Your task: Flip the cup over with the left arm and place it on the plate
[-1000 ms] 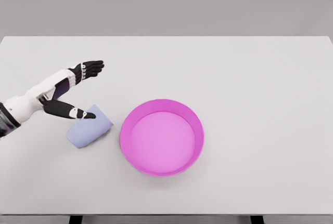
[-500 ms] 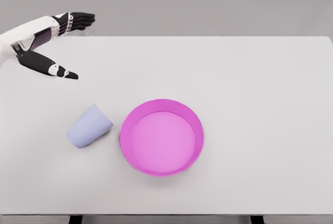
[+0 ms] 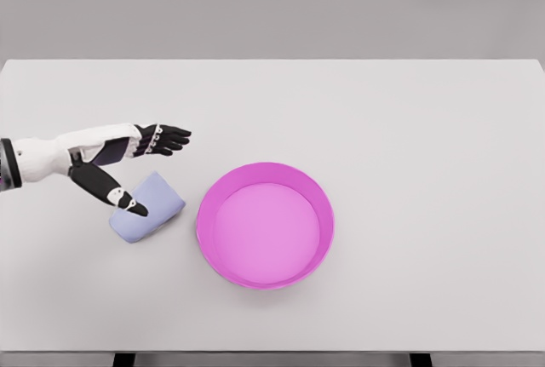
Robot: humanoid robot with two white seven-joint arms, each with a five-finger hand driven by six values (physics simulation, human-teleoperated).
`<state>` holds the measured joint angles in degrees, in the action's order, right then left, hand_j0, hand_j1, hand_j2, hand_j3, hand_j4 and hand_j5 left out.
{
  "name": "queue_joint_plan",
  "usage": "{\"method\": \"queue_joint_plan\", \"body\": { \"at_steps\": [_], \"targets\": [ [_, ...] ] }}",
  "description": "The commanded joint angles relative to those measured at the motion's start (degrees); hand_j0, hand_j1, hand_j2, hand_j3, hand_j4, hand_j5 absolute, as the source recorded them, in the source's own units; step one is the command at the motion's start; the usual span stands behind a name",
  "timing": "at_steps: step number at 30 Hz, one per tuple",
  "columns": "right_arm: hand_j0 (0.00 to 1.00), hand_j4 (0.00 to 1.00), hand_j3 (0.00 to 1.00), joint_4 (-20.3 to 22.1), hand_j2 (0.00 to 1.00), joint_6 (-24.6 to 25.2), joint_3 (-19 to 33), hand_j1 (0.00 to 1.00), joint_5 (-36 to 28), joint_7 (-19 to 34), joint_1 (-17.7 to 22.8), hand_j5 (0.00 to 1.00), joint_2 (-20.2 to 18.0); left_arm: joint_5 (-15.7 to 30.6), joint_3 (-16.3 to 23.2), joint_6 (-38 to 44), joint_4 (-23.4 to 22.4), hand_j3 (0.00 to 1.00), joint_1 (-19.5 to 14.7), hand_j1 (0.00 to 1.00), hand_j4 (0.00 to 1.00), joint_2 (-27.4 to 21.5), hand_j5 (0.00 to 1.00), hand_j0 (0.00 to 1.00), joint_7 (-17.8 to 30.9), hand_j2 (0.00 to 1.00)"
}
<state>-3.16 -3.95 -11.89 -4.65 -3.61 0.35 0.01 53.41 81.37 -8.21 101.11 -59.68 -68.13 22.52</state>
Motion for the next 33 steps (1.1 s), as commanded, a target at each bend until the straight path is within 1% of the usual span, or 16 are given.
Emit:
{"method": "queue_joint_plan", "body": {
  "at_steps": [1,5,8,9,11,12,13,17,19,21,22,23,25,26,30,33],
  "targets": [
    [1.0,1.0,1.0,0.0,1.0,0.0,0.0,1.0,0.0,0.0,0.0,1.0,0.0,0.8,-1.1,0.0,0.1,1.0,0.0,1.0,1.0,0.5,1.0,1.0,0.0,1.0],
    [1.0,1.0,1.0,0.0,1.0,0.0,0.0,1.0,0.0,0.0,0.0,1.0,0.0,0.8,-2.0,0.0,0.1,1.0,0.2,1.0,1.0,1.1,1.0,1.0,0.0,1.0],
    [1.0,1.0,1.0,0.0,1.0,0.0,-0.1,1.0,0.0,0.0,0.0,1.0,0.0,0.7,-3.8,-0.2,0.1,1.0,1.0,1.0,1.0,0.5,1.0,1.0,-0.8,1.0],
    [1.0,1.0,1.0,0.0,1.0,0.0,0.0,1.0,0.0,0.0,0.0,1.0,0.0,0.6,-7.0,-0.7,0.1,1.0,3.9,1.0,1.0,0.5,1.0,1.0,-1.2,1.0],
    [1.0,1.0,1.0,0.0,1.0,0.0,0.0,1.0,0.0,0.0,0.0,1.0,0.0,-0.1,-19.1,-1.4,0.1,1.0,13.6,1.0,1.0,0.7,1.0,1.0,-1.1,1.0],
    [1.0,1.0,1.0,0.0,1.0,0.0,0.0,1.0,0.0,0.0,0.0,1.0,0.0,-3.9,-23.4,-2.1,0.1,1.0,16.4,1.0,1.0,0.9,1.0,1.0,-1.2,1.0],
    [1.0,1.0,1.0,0.0,1.0,0.0,0.0,1.0,0.0,0.0,0.0,1.0,0.0,-7.6,-25.6,-2.7,0.1,1.0,17.6,1.0,1.0,1.0,1.0,1.0,-1.2,1.0],
    [1.0,1.0,1.0,0.0,1.0,0.0,0.0,1.0,0.0,0.0,0.0,1.0,0.0,-8.2,-26.3,-5.3,0.1,1.0,18.0,1.0,1.0,2.0,1.0,1.0,-1.1,1.0],
    [1.0,1.0,1.0,0.0,1.0,0.0,0.0,1.0,0.0,0.0,0.0,1.0,0.0,-11.6,-28.0,-10.9,0.1,1.0,19.8,1.0,1.0,3.3,1.0,1.0,-2.9,1.0],
    [1.0,1.0,1.0,0.0,1.0,0.0,0.0,1.0,0.0,0.0,0.0,1.0,0.0,-14.1,-34.8,-13.9,0.1,1.0,26.2,1.0,1.0,4.8,1.0,1.0,-7.0,1.0],
    [1.0,1.0,1.0,0.0,1.0,0.0,0.0,1.0,0.0,0.0,0.0,1.0,0.0,-14.8,-37.2,-15.2,0.1,1.0,29.0,1.0,1.0,5.7,1.0,1.0,-8.4,1.0],
    [1.0,1.0,1.0,0.0,1.0,0.0,-0.1,1.0,0.0,0.0,0.0,1.0,0.0,-14.6,-38.6,-17.4,0.1,1.0,30.8,1.0,1.0,5.9,1.0,1.0,-8.6,1.0],
    [1.0,1.0,1.0,0.0,1.0,0.0,0.0,1.0,0.0,0.0,0.0,1.0,0.0,-13.9,-41.2,-18.4,0.1,1.0,33.2,1.0,1.0,5.9,1.0,1.0,-8.5,1.0],
    [1.0,1.0,1.0,0.0,1.0,0.0,0.0,1.0,0.0,0.0,0.0,1.0,0.0,-12.8,-41.8,-18.4,0.1,1.0,34.5,1.0,1.0,6.0,1.0,1.0,-8.6,1.0],
    [1.0,1.0,1.0,0.0,1.0,0.0,-0.1,1.0,0.0,0.0,0.0,1.0,0.0,-12.8,-41.9,-18.3,0.1,1.0,39.9,1.0,1.0,7.7,1.0,1.0,-8.6,1.0],
    [1.0,1.0,1.0,0.0,1.0,0.0,0.0,1.0,0.0,0.0,0.0,1.0,0.0,-12.8,-42.0,-18.2,0.1,1.0,41.9,1.0,1.0,7.8,1.0,1.0,-8.5,1.0]
  ]
}}
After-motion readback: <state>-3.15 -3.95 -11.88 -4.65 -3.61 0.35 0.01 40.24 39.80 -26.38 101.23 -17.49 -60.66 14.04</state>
